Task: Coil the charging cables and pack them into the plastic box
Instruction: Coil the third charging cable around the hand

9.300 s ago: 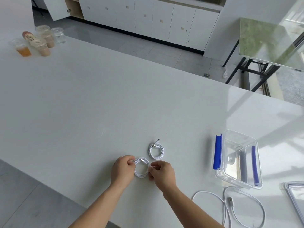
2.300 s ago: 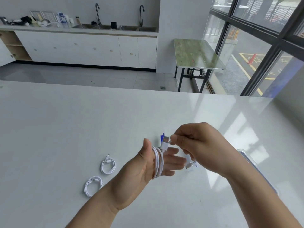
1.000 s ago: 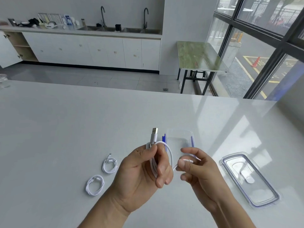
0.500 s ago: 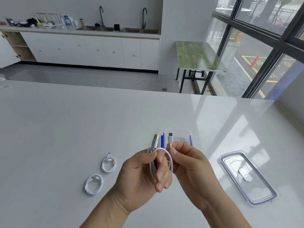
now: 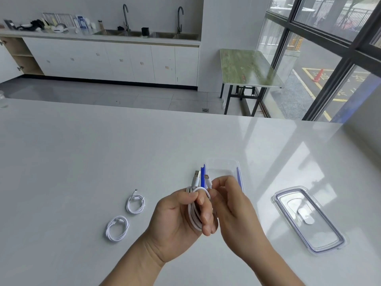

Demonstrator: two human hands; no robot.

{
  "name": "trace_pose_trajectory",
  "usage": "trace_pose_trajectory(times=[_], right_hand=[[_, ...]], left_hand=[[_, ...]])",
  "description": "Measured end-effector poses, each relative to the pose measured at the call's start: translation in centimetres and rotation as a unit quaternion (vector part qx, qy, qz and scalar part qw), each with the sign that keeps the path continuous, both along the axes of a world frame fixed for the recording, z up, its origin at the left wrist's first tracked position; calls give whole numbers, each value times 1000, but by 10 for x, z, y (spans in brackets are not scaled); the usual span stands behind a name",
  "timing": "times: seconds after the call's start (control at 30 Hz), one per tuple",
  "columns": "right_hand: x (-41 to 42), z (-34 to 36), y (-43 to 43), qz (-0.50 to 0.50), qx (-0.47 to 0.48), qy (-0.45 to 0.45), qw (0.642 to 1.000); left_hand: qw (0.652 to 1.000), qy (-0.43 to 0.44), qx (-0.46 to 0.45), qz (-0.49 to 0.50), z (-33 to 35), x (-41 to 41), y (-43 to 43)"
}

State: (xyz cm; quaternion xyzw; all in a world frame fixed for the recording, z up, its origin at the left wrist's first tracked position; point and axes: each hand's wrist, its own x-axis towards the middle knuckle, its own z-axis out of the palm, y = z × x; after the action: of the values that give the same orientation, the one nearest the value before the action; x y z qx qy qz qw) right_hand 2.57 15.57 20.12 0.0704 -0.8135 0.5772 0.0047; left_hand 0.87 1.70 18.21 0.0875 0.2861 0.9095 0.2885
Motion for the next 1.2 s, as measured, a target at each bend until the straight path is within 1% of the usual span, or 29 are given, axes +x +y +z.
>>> trace_pose_trajectory(times=[0.1, 0.2, 0.27, 0.37, 0.4, 0.43, 0.53, 0.6, 0.73, 0.93, 1.0, 1.1, 1.13, 1.2], right_hand=[[1, -4, 0, 7, 17, 1, 1000], [-1, -7, 2, -10, -10, -5, 1000], [-2, -10, 3, -27, -83, -21, 996], [0, -15, 2, -34, -222, -20, 974], [2, -17, 1, -39, -249, -11, 968], [3, -18, 1, -47, -257, 2, 965], [4, -23, -2, -75, -238, 46, 967], [2, -26, -3, -68, -223, 63, 970], [-1, -30, -7, -61, -219, 59, 972], [3, -26, -13, -25, -218, 59, 974], [4, -26, -12, -25, -177, 76, 981], [1, -27, -6, -60, -88, 117, 987], [0, -28, -3, -66, -71, 122, 988], [0, -28, 0, -55, -63, 104, 991]], left_hand=[[1000, 8, -28, -9, 1, 1, 2], [999, 7, -46, -10, 6, 1, 3], [997, 14, -81, -2, 12, 2, 5], [988, 24, -150, 12, 26, 3, 8], [986, 20, -164, 15, 31, 3, 8], [984, 17, -177, 20, 36, 4, 8], [976, 24, -213, 42, 47, 6, 9], [970, 30, -234, 67, 50, 9, 11], [955, 35, -273, 115, 48, 12, 12], [927, 86, -331, 152, 43, 22, 9], [923, 94, -342, 152, 43, 26, 7], [910, 83, -370, 167, 39, 30, -3], [905, 74, -381, 174, 38, 31, -6], [899, 66, -397, 171, 35, 32, -11]])
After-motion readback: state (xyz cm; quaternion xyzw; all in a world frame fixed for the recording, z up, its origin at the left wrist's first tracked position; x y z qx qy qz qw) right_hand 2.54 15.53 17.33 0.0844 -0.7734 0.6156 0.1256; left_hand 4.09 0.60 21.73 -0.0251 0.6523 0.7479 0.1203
